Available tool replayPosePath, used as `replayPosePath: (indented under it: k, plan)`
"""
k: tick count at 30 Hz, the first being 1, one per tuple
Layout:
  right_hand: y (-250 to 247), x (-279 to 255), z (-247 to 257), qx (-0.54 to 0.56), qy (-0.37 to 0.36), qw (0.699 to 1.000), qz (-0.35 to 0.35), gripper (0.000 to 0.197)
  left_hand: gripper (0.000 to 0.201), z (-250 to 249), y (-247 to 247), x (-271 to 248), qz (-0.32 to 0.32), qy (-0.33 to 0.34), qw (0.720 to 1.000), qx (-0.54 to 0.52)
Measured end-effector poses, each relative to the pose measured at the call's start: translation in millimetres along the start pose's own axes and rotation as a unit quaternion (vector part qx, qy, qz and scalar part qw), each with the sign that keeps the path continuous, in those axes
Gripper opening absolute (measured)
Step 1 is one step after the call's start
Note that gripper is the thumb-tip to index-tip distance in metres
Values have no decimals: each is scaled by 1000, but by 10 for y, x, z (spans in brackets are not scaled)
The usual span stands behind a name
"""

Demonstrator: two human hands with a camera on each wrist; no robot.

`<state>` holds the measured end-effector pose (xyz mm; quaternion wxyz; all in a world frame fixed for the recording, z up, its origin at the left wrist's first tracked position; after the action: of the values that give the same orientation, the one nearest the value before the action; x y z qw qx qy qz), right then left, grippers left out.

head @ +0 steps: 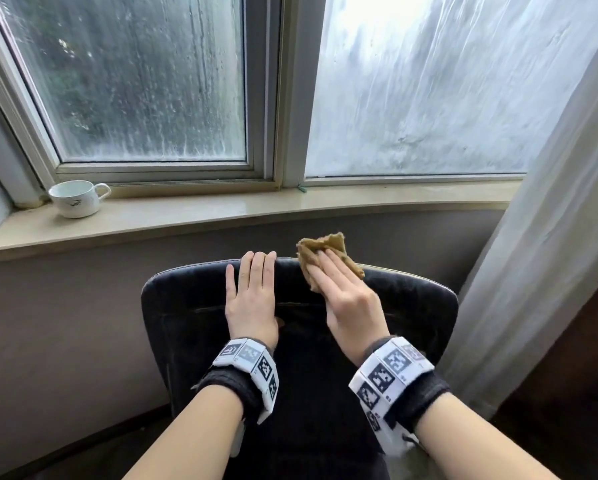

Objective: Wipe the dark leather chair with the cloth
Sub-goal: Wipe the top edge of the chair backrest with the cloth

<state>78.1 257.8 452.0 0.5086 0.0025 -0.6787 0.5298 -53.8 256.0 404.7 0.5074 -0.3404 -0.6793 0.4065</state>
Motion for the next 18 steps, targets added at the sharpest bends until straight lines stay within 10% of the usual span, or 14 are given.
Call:
replayPosePath:
  k: [18]
  plan:
    - [122,-56,-385,-31,99,994,27,59,114,76,58,53,26,4,1000,15]
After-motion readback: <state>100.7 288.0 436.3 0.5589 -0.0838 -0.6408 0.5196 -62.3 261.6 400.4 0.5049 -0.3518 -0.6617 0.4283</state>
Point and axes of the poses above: each hand's wrist, its own x-axis towards the middle knuckle, its own y-axis out of the palm, z = x × y, the point moved 7 cm from there along x, towards the middle knuckle
